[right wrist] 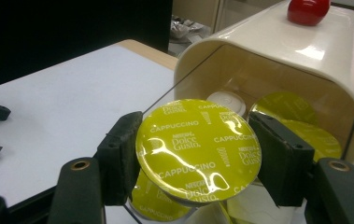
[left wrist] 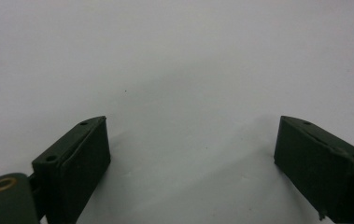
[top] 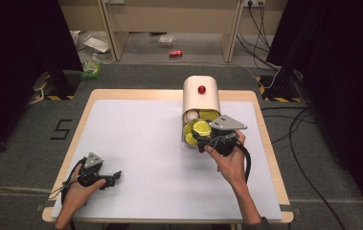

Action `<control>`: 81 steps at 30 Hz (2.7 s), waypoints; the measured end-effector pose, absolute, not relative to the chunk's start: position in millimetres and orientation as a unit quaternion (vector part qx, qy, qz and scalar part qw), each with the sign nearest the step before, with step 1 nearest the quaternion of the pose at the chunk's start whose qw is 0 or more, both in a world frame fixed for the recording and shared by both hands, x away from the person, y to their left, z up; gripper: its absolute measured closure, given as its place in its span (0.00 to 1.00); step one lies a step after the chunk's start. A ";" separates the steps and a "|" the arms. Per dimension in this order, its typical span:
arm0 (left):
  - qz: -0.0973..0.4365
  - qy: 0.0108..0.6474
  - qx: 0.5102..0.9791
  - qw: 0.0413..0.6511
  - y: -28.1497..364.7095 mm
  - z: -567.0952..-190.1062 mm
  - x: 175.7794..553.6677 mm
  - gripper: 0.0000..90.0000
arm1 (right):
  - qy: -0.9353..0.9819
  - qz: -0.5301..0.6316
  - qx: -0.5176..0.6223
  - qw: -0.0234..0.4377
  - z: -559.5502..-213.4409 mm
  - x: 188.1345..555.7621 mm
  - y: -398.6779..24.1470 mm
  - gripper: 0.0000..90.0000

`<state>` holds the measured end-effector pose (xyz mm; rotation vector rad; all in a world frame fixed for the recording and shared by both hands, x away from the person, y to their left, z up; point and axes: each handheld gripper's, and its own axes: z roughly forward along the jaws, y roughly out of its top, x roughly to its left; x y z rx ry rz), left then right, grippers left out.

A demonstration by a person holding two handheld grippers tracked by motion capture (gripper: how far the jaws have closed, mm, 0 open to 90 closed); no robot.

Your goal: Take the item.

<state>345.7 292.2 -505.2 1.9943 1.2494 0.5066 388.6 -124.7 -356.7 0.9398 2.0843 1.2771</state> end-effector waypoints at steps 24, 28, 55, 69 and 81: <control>0.196 0.485 0.773 0.359 292.3 -505.2 345.7 0.11 | 0.756 0.469 0.364 0.275 -346.5 370.5 -164.9 0.43; 0.196 0.485 0.773 0.359 292.3 -505.2 345.7 0.11 | 0.753 0.468 0.370 0.278 -346.3 368.0 -172.4 0.43; 0.196 0.485 0.773 0.360 292.4 -505.2 345.6 0.11 | 0.738 0.453 0.404 0.295 -353.2 358.9 -212.6 0.43; 0.196 0.485 0.773 0.360 292.4 -505.2 345.6 0.11 | 0.734 0.432 0.433 0.296 -375.5 363.2 -231.6 0.43; 0.196 0.485 0.772 0.360 292.4 -505.3 345.6 0.11 | 0.732 0.415 0.456 0.290 -401.3 369.7 -242.9 0.43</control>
